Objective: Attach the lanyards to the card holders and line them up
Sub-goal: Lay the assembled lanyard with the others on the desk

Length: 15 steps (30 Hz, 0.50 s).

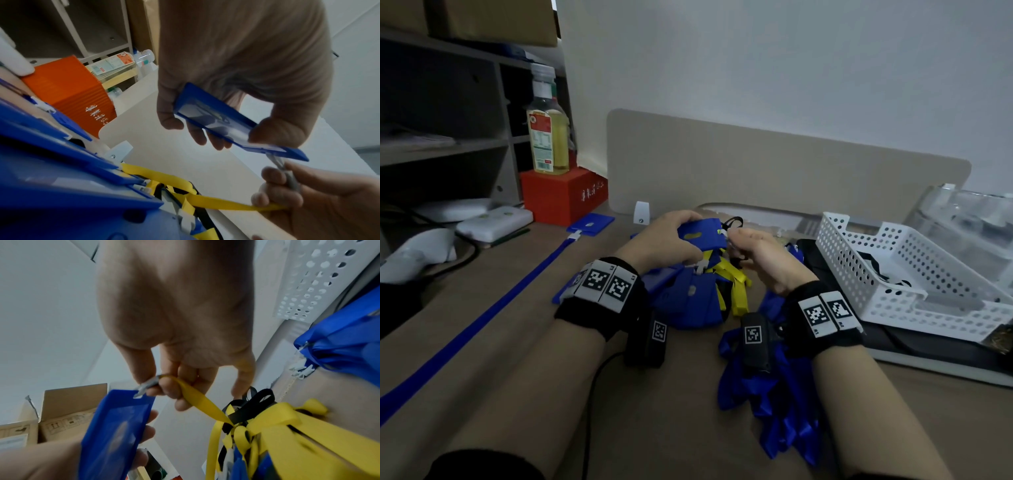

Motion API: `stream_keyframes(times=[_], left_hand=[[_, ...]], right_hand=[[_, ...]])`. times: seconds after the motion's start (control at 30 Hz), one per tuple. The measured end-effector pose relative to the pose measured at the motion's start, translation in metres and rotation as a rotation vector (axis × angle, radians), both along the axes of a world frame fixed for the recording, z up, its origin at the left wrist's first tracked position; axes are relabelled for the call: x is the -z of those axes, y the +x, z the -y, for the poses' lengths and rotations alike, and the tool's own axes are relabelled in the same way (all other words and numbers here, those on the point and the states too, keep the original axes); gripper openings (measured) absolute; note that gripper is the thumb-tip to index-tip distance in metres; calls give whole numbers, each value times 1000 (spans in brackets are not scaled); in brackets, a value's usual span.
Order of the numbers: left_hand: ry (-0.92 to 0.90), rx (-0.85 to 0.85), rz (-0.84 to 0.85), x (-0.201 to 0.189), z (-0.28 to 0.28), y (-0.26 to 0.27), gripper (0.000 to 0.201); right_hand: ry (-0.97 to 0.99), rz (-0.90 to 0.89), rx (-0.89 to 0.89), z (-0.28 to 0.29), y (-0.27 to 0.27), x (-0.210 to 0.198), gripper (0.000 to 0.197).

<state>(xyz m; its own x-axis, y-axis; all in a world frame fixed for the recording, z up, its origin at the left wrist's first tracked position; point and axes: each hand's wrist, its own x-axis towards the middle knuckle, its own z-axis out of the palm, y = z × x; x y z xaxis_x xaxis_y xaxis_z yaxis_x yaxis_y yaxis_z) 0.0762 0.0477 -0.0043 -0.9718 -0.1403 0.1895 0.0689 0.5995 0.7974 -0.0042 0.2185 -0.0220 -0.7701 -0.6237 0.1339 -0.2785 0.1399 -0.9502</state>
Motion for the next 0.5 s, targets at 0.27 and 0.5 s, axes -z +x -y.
stream_keyframes(times=[0.27, 0.5], left_hand=[[-276, -66, -80, -7, -4, 0, 72], [-202, -18, -129, -18, -7, 7, 73]], right_hand=[[-162, -179, 141, 1, 0, -6, 26], [-302, 111, 37, 8, 1, -10, 35]])
